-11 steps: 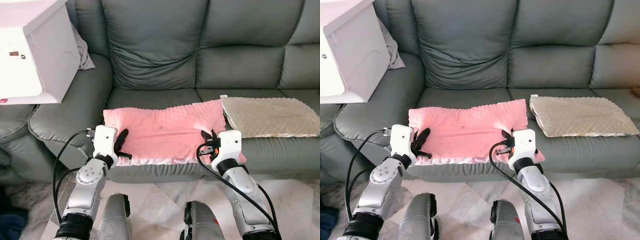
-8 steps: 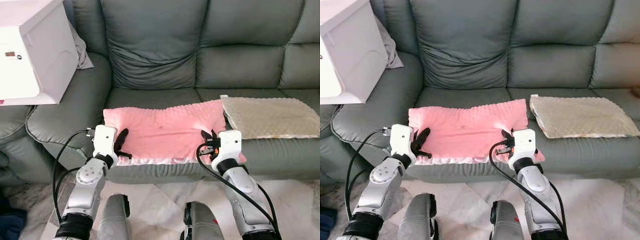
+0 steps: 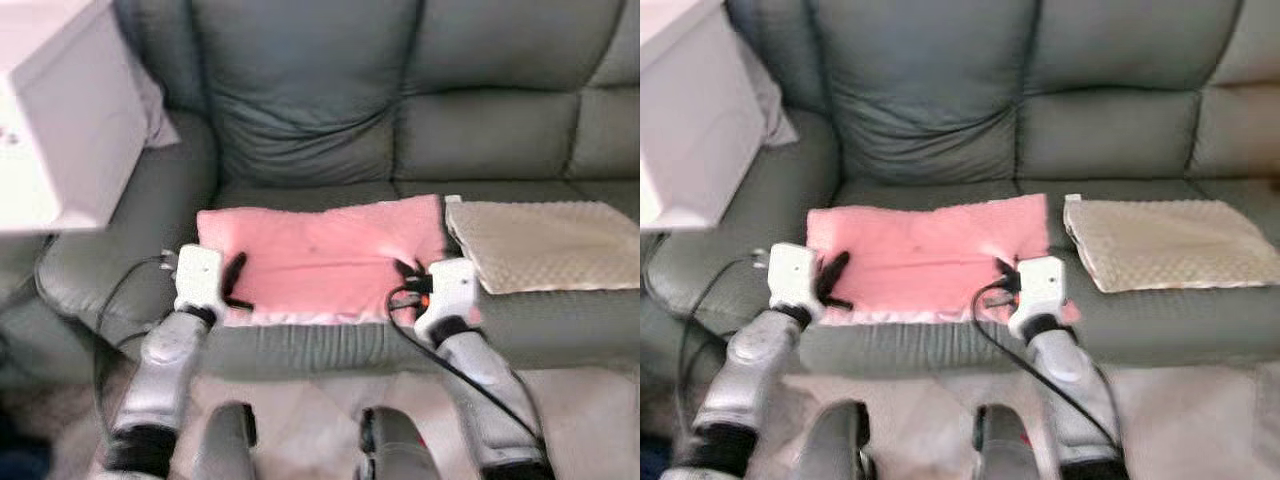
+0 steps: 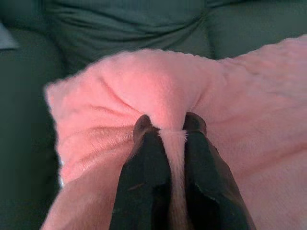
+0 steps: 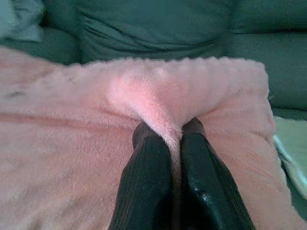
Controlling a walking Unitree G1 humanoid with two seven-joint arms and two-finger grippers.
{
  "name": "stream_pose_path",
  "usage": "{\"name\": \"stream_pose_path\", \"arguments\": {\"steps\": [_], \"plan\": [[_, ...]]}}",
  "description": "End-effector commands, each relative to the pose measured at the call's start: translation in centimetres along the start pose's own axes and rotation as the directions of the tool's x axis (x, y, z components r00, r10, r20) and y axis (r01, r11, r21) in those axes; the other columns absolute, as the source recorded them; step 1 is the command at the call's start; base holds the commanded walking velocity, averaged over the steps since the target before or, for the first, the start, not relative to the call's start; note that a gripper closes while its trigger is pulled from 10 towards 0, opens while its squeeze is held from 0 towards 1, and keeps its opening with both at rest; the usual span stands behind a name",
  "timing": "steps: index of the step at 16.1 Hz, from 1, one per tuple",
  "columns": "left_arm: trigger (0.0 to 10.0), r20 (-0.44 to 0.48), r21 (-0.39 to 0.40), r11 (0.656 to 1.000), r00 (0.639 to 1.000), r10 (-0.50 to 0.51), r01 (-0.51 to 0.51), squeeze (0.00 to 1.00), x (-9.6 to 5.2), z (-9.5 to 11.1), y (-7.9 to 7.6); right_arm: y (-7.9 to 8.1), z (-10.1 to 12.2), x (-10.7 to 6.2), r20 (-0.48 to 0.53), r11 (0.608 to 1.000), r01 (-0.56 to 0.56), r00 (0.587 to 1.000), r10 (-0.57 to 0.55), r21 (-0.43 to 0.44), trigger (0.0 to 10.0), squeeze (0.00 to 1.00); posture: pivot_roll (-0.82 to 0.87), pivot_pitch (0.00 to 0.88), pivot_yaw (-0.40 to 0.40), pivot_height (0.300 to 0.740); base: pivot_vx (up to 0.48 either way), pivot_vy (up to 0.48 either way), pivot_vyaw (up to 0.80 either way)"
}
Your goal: Move the pillow to the sofa
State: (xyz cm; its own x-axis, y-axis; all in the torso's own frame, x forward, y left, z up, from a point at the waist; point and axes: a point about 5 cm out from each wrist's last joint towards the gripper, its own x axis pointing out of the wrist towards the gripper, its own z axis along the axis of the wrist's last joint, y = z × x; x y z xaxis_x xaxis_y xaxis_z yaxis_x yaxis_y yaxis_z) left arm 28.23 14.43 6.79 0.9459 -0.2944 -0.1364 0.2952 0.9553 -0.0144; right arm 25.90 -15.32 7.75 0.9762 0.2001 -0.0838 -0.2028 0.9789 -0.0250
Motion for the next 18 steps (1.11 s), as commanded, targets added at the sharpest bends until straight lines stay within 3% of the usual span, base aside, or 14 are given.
{"name": "stream_pose_path", "arguments": {"steps": [1, 6, 11, 18], "plan": [[10.0, 0.014, 0.015, 1.0, 1.0, 0.004, -0.004, 0.0, -0.1, 0.4, 0.4, -0.2, 0.7, 0.1, 0.03, 1.0, 0.007, 1.0, -0.007, 0.001, 10.0, 0.0, -0.11, 0.04, -0.007, 0.645, 0.322, 0.0, 0.0], [10.0, 0.007, 0.018, 1.0, 1.0, 0.003, -0.004, 0.0, -0.1, 0.3, 0.4, -0.1, 0.8, 0.2, 0.033, 1.0, -0.008, 0.999, 0.008, -0.009, 10.0, 0.0, -0.11, 0.043, -0.007, 0.645, 0.321, 0.0, 0.0], [10.0, -0.004, 0.015, 1.0, 1.0, 0.015, -0.015, 0.0, -0.1, 0.2, 0.5, 0.3, 0.7, 0.2, 0.033, 1.0, -0.012, 0.999, 0.012, 0.004, 10.0, 0.0, -0.1, 0.048, -0.008, 0.645, 0.322, 0.0, 0.53], [10.0, -0.04, 0.059, 0.998, 0.999, 0.017, -0.015, 0.0, -0.1, -0.1, 0.4, 1.0, 1.1, -0.1, 0.019, 0.999, -0.027, 0.999, 0.026, 0.039, 10.0, 0.0, -0.07, 0.147, -0.03, 0.645, 0.0, 0.0, 0.0]]}}
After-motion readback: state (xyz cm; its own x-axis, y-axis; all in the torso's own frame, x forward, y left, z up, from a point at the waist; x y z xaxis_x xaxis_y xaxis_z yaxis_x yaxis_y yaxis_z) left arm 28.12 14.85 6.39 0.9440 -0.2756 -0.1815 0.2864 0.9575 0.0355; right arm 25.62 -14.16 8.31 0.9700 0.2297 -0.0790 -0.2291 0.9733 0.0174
